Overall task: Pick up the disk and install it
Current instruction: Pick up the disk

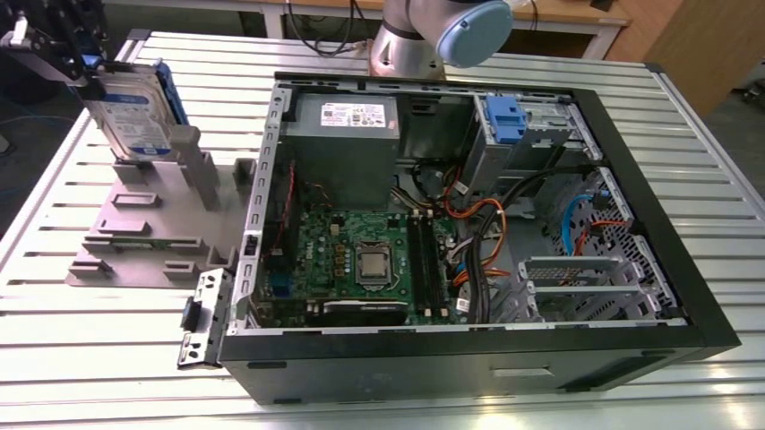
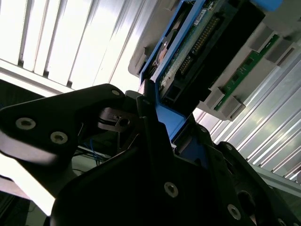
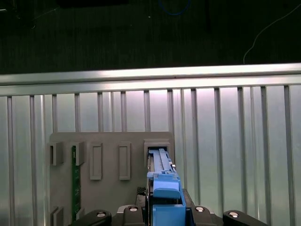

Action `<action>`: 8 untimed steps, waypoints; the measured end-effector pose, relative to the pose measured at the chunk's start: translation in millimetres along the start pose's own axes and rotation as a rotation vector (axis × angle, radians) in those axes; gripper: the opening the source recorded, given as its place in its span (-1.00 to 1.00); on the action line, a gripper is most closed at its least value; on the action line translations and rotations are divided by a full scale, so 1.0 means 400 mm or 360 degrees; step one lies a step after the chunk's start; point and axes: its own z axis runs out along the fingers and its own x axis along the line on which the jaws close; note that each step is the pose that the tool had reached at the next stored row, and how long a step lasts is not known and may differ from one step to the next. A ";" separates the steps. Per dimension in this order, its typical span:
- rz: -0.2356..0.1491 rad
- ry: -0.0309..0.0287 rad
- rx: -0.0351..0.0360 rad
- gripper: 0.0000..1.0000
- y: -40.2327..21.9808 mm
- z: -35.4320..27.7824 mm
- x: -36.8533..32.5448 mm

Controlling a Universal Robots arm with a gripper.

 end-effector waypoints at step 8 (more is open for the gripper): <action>0.0000 0.00000 0.0000 -0.27 0.000 -0.005 0.000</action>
